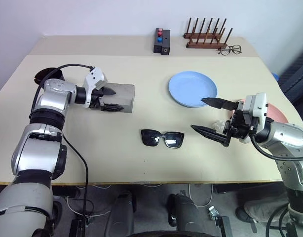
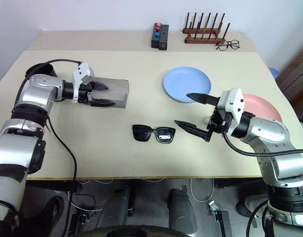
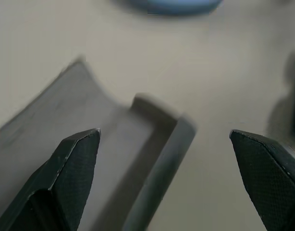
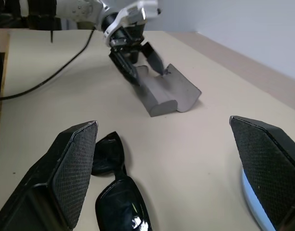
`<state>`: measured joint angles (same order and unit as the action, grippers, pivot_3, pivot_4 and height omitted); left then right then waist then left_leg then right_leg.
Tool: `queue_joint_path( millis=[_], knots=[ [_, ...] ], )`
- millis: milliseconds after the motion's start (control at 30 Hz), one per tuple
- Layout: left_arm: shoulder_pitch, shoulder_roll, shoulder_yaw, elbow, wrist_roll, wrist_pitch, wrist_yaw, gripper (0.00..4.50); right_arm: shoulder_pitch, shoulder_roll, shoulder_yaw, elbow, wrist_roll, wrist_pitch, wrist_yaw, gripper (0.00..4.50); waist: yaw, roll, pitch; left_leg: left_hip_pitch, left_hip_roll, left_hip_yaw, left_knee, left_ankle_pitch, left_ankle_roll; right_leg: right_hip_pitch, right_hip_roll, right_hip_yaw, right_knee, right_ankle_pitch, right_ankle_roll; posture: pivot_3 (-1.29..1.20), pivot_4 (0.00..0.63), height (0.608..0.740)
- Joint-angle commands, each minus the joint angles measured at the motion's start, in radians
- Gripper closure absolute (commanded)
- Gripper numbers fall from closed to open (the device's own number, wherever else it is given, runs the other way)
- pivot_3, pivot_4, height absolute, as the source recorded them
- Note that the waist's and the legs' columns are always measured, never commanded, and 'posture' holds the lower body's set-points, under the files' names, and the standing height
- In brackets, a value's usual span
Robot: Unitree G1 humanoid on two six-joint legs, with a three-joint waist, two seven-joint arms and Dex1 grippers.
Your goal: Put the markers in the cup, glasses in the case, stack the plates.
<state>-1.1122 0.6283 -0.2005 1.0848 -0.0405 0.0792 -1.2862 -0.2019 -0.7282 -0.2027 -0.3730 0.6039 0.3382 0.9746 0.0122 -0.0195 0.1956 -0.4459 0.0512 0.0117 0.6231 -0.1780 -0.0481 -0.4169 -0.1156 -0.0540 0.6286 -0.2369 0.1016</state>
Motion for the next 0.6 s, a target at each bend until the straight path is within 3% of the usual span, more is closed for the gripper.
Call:
queue_joint_path(
  millis=[33,100,200,433,600],
  knots=[
    [-0.046,0.008,-0.010,0.060,0.060,-0.020,0.000,0.03,0.005,-0.005,-0.034,-0.047,0.012,-0.015,-0.016,0.00,0.001,0.000,0.000,0.000,0.000,0.000,0.000,0.000,0.000,0.000,0.000,0.000,0.000,0.000,0.000,0.00,0.150,0.740],
    [-0.047,0.000,-0.019,0.082,0.088,-0.038,-0.001,0.03,0.006,-0.005,-0.039,-0.051,0.019,-0.013,-0.019,0.00,0.001,0.000,0.000,-0.001,0.000,0.000,0.001,0.000,0.000,0.000,0.000,0.000,0.000,0.000,0.000,0.00,0.150,0.740],
    [-0.057,-0.021,-0.010,0.116,0.112,-0.044,0.041,0.79,0.013,-0.014,-0.046,-0.054,0.023,-0.018,-0.006,0.00,0.004,0.000,0.000,-0.001,0.000,0.000,0.001,0.000,0.000,0.000,0.000,0.000,0.000,0.000,0.000,0.00,0.150,0.740],
    [-0.048,-0.041,0.011,0.136,0.123,-0.041,0.028,4.31,0.018,-0.016,-0.056,-0.049,0.028,-0.016,-0.002,0.00,0.000,-0.001,0.000,-0.002,0.000,0.000,0.002,0.000,0.000,-0.001,0.000,0.000,0.000,0.000,0.000,0.00,0.150,0.740],
    [-0.065,-0.043,0.053,0.115,0.085,0.002,-0.048,4.42,0.014,-0.014,-0.049,-0.040,0.022,-0.017,-0.004,0.00,0.001,-0.001,0.000,-0.003,0.000,0.000,0.002,0.000,0.000,-0.002,0.000,0.000,0.001,0.000,0.000,0.00,0.150,0.740]
  ],
)
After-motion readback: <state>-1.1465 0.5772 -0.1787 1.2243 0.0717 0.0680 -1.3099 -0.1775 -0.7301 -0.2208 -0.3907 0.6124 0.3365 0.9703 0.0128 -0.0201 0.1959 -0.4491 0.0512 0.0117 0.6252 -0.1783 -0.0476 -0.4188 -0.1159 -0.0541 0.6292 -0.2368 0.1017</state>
